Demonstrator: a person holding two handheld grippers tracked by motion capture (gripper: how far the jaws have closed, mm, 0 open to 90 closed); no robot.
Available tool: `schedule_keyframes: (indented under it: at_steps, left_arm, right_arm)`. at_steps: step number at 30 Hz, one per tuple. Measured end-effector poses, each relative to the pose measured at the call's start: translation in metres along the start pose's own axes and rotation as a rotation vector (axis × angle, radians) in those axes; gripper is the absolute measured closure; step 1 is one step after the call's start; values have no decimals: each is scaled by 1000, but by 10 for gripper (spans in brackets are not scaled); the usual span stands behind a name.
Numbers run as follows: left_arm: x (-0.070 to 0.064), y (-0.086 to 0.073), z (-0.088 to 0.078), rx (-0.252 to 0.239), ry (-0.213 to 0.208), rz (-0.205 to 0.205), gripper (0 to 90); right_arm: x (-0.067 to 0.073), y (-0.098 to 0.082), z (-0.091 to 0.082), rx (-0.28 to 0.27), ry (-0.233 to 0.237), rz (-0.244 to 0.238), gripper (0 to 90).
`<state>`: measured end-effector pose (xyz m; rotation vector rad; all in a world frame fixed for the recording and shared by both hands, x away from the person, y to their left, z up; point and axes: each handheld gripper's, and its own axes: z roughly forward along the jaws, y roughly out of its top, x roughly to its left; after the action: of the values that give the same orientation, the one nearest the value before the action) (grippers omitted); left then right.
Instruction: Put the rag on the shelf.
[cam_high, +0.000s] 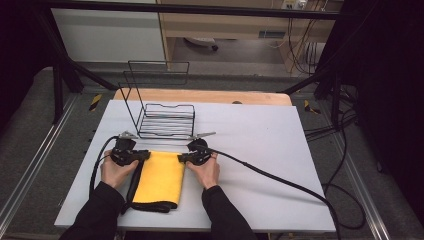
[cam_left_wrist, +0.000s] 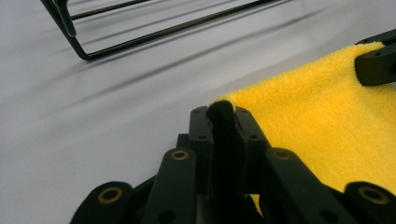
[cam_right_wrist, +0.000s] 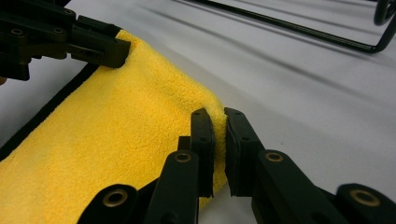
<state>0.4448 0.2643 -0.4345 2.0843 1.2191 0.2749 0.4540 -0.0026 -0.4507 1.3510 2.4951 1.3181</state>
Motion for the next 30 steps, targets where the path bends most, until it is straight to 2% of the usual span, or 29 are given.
schedule_keyframes:
  at_steps: [4,5,6,7,8,13,21,30]
  left_arm:
    - [-1,1,-9,-36,-5,1,800]
    - [-2,1,-16,-66,-10,-1,801]
    - [-2,1,-16,-66,-10,-1,801]
    - [-2,1,-20,-83,-15,-2,801]
    - [-3,1,-23,-95,-18,-5,801]
    - [-8,1,-42,-168,-16,15,801]
    - [-15,3,-61,-225,-26,35,801]
    - [-24,6,-84,-296,-38,63,800]
  right_arm:
    - [5,2,-8,-32,2,-20,836]
    - [9,4,-13,-57,5,-32,836]
    - [9,4,-13,-57,5,-32,836]
    - [12,5,-19,-81,11,-49,836]
    - [12,5,-19,-81,11,-49,836]
    - [19,9,-31,-137,28,-89,835]
    - [30,13,-50,-206,46,-137,835]
    - [39,18,-70,-274,61,-166,835]
